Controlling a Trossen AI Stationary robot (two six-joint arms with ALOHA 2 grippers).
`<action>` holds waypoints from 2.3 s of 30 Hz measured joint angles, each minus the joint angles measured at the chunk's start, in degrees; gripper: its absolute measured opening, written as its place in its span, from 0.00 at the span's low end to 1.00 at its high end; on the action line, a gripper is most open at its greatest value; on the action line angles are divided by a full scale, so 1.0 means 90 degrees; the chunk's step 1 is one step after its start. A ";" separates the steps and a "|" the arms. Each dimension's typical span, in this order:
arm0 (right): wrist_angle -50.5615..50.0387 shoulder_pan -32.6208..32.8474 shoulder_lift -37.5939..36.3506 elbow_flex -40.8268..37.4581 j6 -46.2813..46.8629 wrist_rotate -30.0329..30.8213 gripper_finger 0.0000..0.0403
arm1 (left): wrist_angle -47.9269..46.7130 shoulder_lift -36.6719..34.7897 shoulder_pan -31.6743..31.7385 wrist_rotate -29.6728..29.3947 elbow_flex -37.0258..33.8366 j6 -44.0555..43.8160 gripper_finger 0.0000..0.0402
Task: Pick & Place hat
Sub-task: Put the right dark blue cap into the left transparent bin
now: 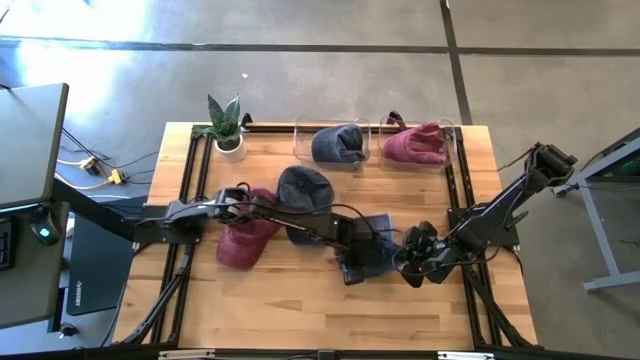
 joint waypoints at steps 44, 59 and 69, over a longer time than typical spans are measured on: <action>0.2456 0.0624 -0.0488 -0.0002 -0.2537 -0.1758 0.42 | -0.0437 -0.1160 -0.0284 -0.1232 -0.0317 0.0889 0.28; 0.2495 -0.0020 0.1445 -0.0002 -0.5116 -0.1116 0.34 | 0.0479 -0.1153 -0.0289 -0.0768 -0.1221 0.0775 0.28; 0.2958 -0.0244 0.1477 -0.0002 -0.4883 -0.0914 0.38 | 0.0595 -0.1153 -0.0248 -0.0840 -0.1223 0.0766 0.28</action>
